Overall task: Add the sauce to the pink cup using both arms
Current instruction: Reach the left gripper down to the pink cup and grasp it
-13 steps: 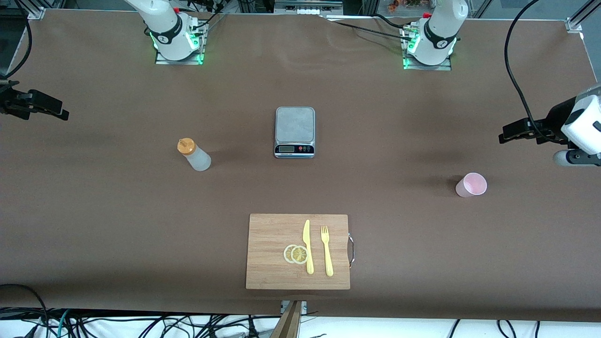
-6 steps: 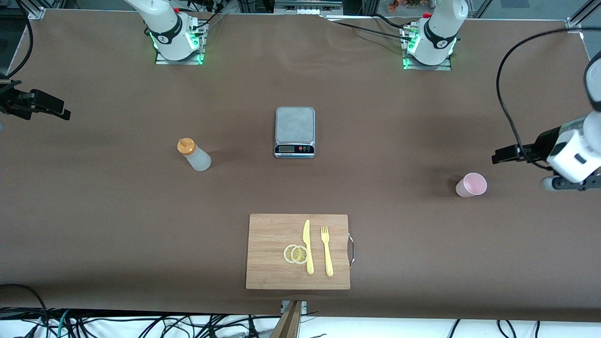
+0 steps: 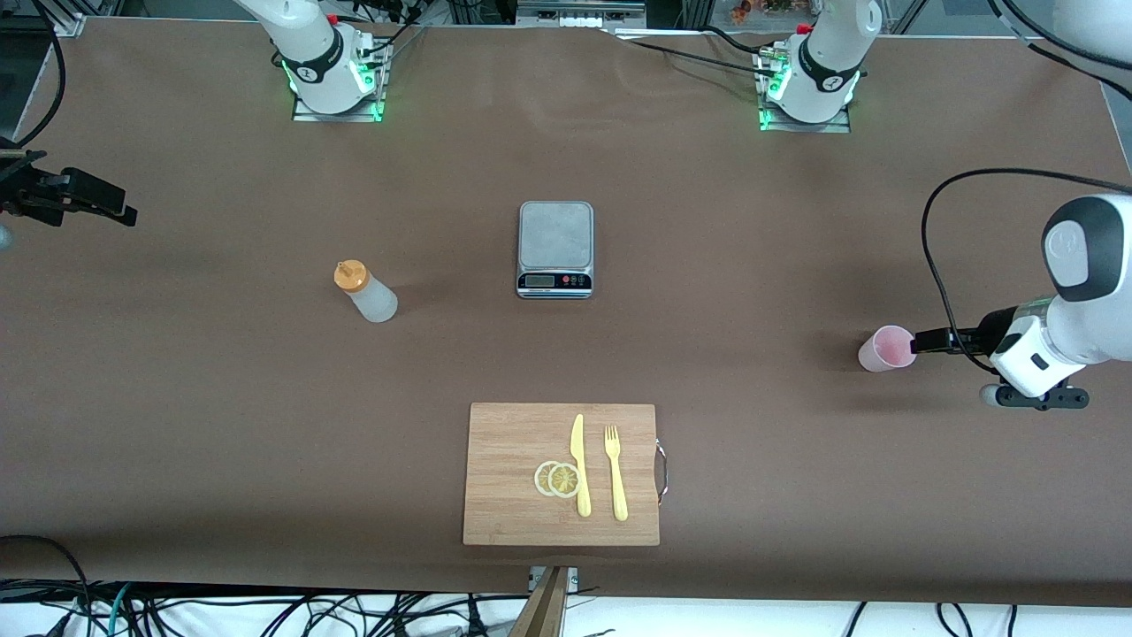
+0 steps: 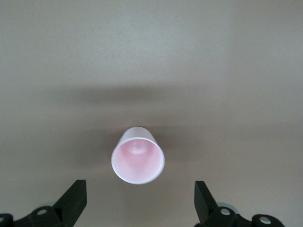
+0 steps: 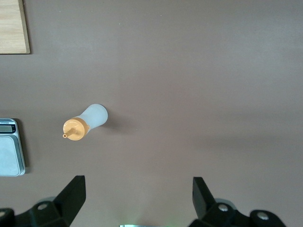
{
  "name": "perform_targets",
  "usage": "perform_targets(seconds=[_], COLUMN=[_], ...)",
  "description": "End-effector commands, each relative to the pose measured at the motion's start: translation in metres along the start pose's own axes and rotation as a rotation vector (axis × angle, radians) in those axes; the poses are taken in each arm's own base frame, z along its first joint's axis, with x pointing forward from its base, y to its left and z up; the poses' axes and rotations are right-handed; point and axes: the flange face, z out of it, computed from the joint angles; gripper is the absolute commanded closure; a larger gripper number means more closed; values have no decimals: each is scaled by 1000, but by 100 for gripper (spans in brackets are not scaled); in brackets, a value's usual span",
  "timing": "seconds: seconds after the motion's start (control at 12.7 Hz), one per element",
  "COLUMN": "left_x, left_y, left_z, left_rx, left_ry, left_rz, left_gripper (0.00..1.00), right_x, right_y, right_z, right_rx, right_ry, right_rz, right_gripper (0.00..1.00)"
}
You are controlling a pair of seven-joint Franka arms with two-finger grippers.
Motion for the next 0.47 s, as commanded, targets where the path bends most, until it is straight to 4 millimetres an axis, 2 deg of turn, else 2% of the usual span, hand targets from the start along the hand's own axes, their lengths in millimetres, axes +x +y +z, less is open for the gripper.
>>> perform_targets(seconds=[0.0,0.24,0.39], left_x=[-3,-12,-18], left_y=[-14,-17,-19], left_z=[27,65,79], left_rx=[31,34,63], left_ry=[20,10,-2], left_rz=[39,38,53], left_gripper=[1,2,3], right_x=[-3,-4,-5], right_y=[-5,-5,-5], right_z=[-6,-7,-8], right_rx=[-11,-10,-10], right_ry=[-1,-2,-1], right_rz=[-16,-16,-16], right_gripper=[0,0,0])
